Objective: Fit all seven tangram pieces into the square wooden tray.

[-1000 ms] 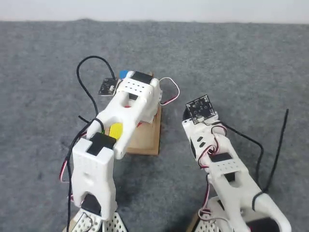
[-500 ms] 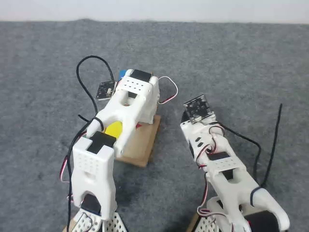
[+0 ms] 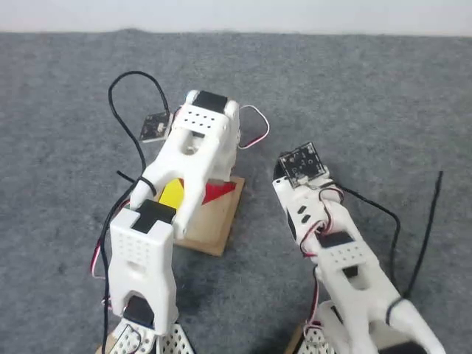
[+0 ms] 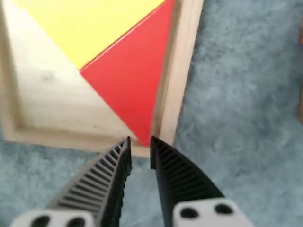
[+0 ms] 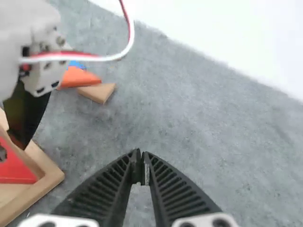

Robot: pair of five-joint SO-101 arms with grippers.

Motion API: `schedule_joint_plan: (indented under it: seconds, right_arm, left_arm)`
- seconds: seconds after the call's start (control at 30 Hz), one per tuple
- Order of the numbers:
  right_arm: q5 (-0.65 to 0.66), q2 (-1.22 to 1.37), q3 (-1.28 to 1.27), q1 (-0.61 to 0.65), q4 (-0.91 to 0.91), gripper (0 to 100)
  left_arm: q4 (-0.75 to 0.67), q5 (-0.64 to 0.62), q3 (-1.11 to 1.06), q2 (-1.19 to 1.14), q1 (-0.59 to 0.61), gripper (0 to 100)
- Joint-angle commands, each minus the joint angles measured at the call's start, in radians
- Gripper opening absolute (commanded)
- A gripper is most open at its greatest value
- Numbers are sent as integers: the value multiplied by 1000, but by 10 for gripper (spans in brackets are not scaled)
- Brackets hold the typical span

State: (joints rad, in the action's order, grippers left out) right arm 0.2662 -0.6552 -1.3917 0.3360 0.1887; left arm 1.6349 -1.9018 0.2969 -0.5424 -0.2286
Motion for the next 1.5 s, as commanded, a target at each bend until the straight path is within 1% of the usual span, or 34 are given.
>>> schedule_joint_plan:
  seconds: [0.0,0.07,0.13,0.2,0.27,0.33,0.5,0.57,0.6,0.63,0.7,0.73,0.8,0.9,1.0,1.07,1.17,1.3,1.4,1.47]
  right_arm:
    - [11,-188,-28,51,-70,8]
    - [11,-259,-49,77,-114,7]
    - [8,-302,-66,96,-150,7]
    - [9,-318,-72,136,-179,7]
    - [9,-315,-72,180,-203,7]
    - [11,-308,-72,236,-203,7]
    - [11,-294,-60,332,-203,7]
    - [9,-285,-17,318,-243,7]
    - [5,-283,18,289,-300,7]
    - [-2,-282,68,257,-375,7]
    - [-71,-252,204,202,-561,9]
    - [-118,-223,276,186,-644,9]
    - [-176,-133,419,182,-768,9]
    - [-163,44,605,185,-851,9]
    - [-120,242,786,188,-886,9]
    - [-117,384,913,188,-915,10]
    - [-112,602,1129,188,-981,25]
    - [-117,886,1459,189,-1115,125]
    - [-120,1082,1715,189,-1208,132]
    - [-157,1201,1880,189,-1244,138]
  left_arm:
    - [123,92,110,21,8,62]
    - [123,186,110,23,17,49]
    - [123,290,110,23,31,12]
    - [123,404,99,15,44,12]
    - [121,525,64,14,84,12]
    - [121,677,35,17,123,12]
    - [117,1125,-16,21,229,12]
    - [117,1255,8,28,318,12]
    - [120,1320,31,31,367,12]
    - [120,1405,48,38,420,12]
    - [110,1580,97,58,519,11]
    - [104,1602,124,64,563,9]
    - [97,1602,131,80,637,9]
    - [80,1610,127,72,683,9]
    - [44,1665,76,71,704,9]
    - [8,1685,30,74,707,9]
    - [-74,1688,-58,89,723,9]
    - [-172,1717,-219,189,743,9]
    - [-284,1717,-397,321,744,9]
    - [-374,1717,-518,425,743,9]
